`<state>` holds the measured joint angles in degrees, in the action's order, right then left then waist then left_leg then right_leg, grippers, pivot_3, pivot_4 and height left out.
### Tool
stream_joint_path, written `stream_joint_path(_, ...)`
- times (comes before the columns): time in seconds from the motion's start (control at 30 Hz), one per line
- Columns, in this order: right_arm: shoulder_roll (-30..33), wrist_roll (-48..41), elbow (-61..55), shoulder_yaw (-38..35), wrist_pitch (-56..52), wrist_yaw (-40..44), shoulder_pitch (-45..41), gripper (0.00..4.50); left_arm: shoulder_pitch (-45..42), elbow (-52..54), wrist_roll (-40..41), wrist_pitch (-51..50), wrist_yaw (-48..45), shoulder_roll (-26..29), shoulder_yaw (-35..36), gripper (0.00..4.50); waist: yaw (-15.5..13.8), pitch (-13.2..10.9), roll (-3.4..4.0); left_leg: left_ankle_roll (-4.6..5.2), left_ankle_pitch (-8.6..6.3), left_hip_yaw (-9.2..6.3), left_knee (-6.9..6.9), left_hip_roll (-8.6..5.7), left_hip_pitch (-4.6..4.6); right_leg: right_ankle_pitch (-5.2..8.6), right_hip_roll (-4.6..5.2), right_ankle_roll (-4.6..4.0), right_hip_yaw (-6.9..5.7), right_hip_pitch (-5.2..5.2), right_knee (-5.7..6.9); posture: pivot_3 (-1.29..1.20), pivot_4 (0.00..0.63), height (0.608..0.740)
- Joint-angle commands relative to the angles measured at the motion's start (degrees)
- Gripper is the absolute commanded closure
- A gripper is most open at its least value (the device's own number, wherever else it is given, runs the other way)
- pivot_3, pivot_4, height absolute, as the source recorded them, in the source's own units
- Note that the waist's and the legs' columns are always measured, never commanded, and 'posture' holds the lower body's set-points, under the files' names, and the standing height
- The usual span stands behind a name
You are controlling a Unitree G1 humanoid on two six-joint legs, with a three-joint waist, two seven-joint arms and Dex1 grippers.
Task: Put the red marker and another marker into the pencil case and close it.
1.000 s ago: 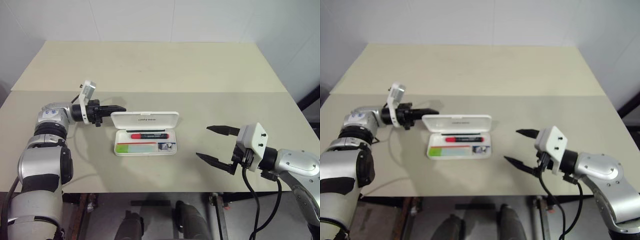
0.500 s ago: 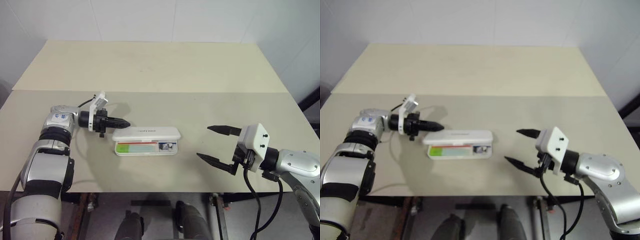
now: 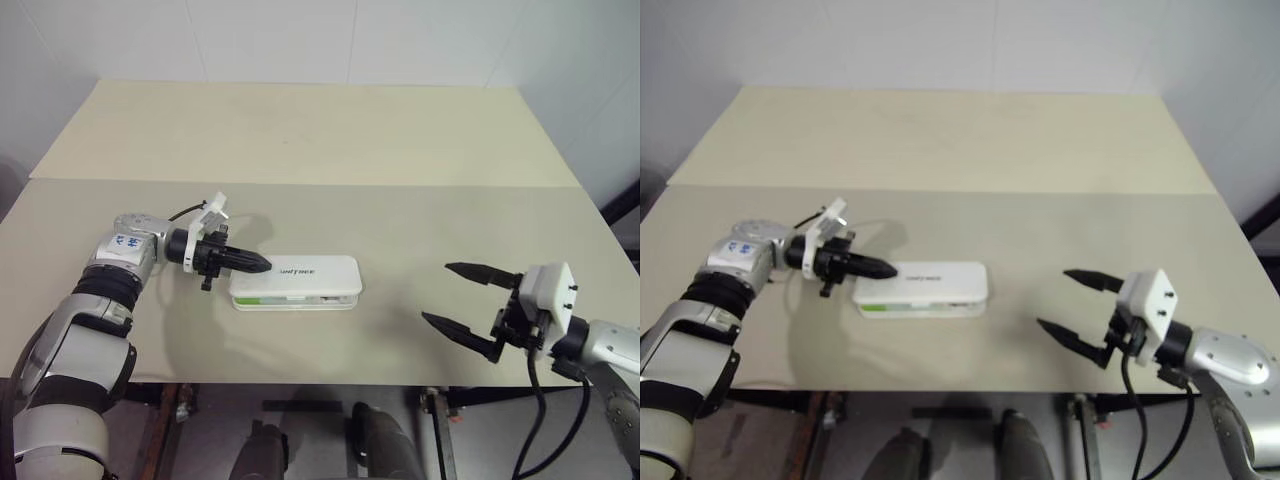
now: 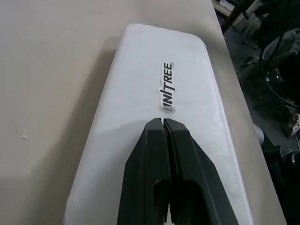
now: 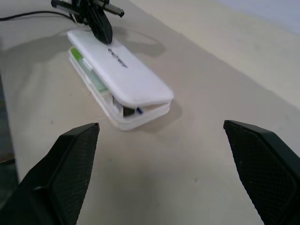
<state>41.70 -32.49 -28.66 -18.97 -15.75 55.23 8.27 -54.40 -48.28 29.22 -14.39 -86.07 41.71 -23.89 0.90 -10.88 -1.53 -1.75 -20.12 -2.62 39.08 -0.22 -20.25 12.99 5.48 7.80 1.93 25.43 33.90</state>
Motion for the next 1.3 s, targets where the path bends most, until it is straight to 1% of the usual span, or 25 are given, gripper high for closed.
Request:
stream_joint_path(0.03,-1.3,-3.7,-1.0,-3.3,1.8,0.6,0.8,0.00,0.9,2.5,1.9,0.4,-6.4,1.2,-1.1,4.45,0.1,0.0,0.00,0.00,0.00,0.01,0.01,0.00,0.02,0.00,0.00,0.00,0.02,0.00,0.02,0.00,0.150,0.740)
stream_joint_path(0.23,-3.2,-6.1,-1.9,-4.4,3.5,-0.2,0.2,0.00,2.4,5.2,2.8,0.2,-6.4,1.9,-1.7,4.45,0.0,0.0,0.00,0.03,0.03,0.00,0.02,0.01,0.07,0.00,-0.02,-0.02,0.04,-0.02,0.11,0.00,0.150,0.740)
stream_joint_path(0.3,-3.5,-9.2,-3.2,-5.5,2.3,-2.0,-1.0,0.00,2.7,5.9,3.0,0.2,-6.4,2.2,-2.2,4.45,0.1,0.0,0.00,0.03,0.04,0.00,0.02,0.01,0.08,0.00,-0.02,-0.02,0.04,-0.02,0.13,0.00,0.150,0.740)
stream_joint_path(0.47,-2.4,-12.7,-3.5,-8.4,1.8,-1.3,-0.4,0.00,2.6,6.6,3.0,0.3,-6.4,1.8,-3.0,4.45,-0.7,0.0,0.00,0.03,0.04,-0.02,0.02,0.01,0.07,-0.01,-0.03,-0.03,0.04,-0.02,0.11,0.00,0.150,0.740)
stream_joint_path(0.73,-0.1,-15.5,-4.2,-10.8,0.3,-0.3,0.4,0.00,2.1,6.1,2.9,1.3,-6.4,1.5,-5.4,4.45,-0.8,0.0,0.00,0.03,0.04,0.00,0.03,0.00,0.06,-0.01,-0.02,-0.02,0.04,-0.04,0.09,0.00,0.150,0.740)
stream_joint_path(1.13,-0.6,-14.2,-4.9,-9.0,0.7,-2.0,0.1,0.00,1.3,5.3,1.5,1.9,-6.4,1.5,-10.7,4.45,-0.8,0.0,0.01,0.03,0.05,0.00,0.03,0.00,0.10,-0.01,-0.02,-0.02,0.05,-0.09,0.10,0.00,0.150,0.740)
stream_joint_path(1.3,-1.5,-12.3,-4.2,-6.3,1.2,-3.0,-1.8,0.00,0.2,5.1,0.9,2.2,-6.4,1.9,-13.9,4.45,-0.8,0.0,0.01,0.04,0.05,-0.01,0.03,0.00,0.21,-0.01,-0.02,-0.03,0.04,-0.27,0.06,0.00,0.150,0.740)
